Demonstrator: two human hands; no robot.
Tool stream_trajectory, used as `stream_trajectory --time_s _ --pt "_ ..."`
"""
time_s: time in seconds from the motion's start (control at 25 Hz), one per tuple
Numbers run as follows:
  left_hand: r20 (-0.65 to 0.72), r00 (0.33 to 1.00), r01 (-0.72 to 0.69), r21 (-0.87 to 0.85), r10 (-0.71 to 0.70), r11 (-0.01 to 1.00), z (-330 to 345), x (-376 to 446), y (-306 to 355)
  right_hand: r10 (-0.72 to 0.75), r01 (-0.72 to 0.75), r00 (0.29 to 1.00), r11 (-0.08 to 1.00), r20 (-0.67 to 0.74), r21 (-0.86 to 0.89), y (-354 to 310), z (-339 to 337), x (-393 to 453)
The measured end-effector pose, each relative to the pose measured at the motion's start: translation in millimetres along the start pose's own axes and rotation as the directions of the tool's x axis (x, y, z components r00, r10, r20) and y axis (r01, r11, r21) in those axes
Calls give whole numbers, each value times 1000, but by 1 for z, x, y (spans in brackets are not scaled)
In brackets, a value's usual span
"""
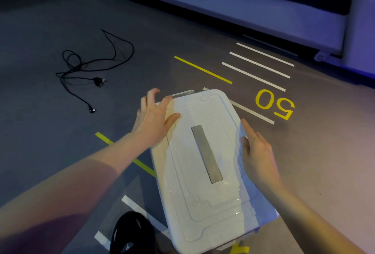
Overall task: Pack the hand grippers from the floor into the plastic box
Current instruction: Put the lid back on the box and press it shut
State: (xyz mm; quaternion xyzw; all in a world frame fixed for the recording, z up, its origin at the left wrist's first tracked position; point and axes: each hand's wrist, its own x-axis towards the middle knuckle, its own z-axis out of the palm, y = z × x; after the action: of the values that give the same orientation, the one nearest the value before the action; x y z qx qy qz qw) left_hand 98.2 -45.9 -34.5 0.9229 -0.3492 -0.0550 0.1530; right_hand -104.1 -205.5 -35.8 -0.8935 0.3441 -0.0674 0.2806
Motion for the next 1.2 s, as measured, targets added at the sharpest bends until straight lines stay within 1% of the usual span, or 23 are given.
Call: stream_trajectory --time_s 0.16,0.24,0.36,0.44,0.52,0.56,0.64,0.76,0.8,0.84,0.88,0.92,0.96,1.0,1.04,1.08,1.12,1.2 --pt "96 995 26 -35 -23 999 1 15 -4 1 -1 1000 1000 -4 2 -5 2 10" --pt "143 989 54 -37 -48 998 2 17 -7 -9 9 1000 1000 13 -26 -5 3 12" --pt "161 985 55 1 -54 999 4 17 -7 -6 8 1000 989 14 -151 -6 5 11" --pt "149 987 48 90 -61 995 6 17 -5 -75 71 997 956 -5 -286 -6 6 9" --pt "140 989 14 163 -37 987 8 16 -3 -164 181 984 900 77 -396 -6 8 6" --pt "148 989 0 173 -26 985 9 17 -3 -178 214 976 883 124 -418 -6 8 6" --pt "183 983 -4 171 -28 985 9 19 -2 -159 229 969 866 190 -444 -4 11 9" --pt "235 971 7 192 -53 981 5 22 0 -136 218 969 866 207 -450 -5 9 10" --pt "235 971 3 194 -50 981 3 23 0 -147 222 969 867 196 -446 -8 5 8" --pt "223 974 -5 185 -37 983 2 26 0 -189 249 966 857 175 -450 -11 1 2" --pt "196 980 -13 157 -19 987 0 30 0 -270 317 948 840 168 -440 -14 -4 -7" --pt "158 987 -5 105 -11 994 -2 35 1 -371 419 908 813 195 -404 -15 -8 -21" --pt "131 991 21 41 -27 999 -3 42 4 -471 536 844 764 257 -359 -12 -9 -37" --pt "123 990 66 -19 -63 998 -2 49 7 -571 652 758 682 314 -333 -5 -7 -54" --pt "140 983 127 -69 -116 990 0 57 10 -631 733 681 593 373 -334 5 -4 -68" --pt "186 966 197 -93 -177 976 3 66 12 -655 780 626 518 423 -352 14 -1 -77" --pt "255 938 261 -81 -233 962 6 75 12 -661 802 596 457 457 -385 23 3 -82" --pt "388 872 337 -34 -298 941 9 89 10 -675 807 576 377 461 -455 35 12 -82"
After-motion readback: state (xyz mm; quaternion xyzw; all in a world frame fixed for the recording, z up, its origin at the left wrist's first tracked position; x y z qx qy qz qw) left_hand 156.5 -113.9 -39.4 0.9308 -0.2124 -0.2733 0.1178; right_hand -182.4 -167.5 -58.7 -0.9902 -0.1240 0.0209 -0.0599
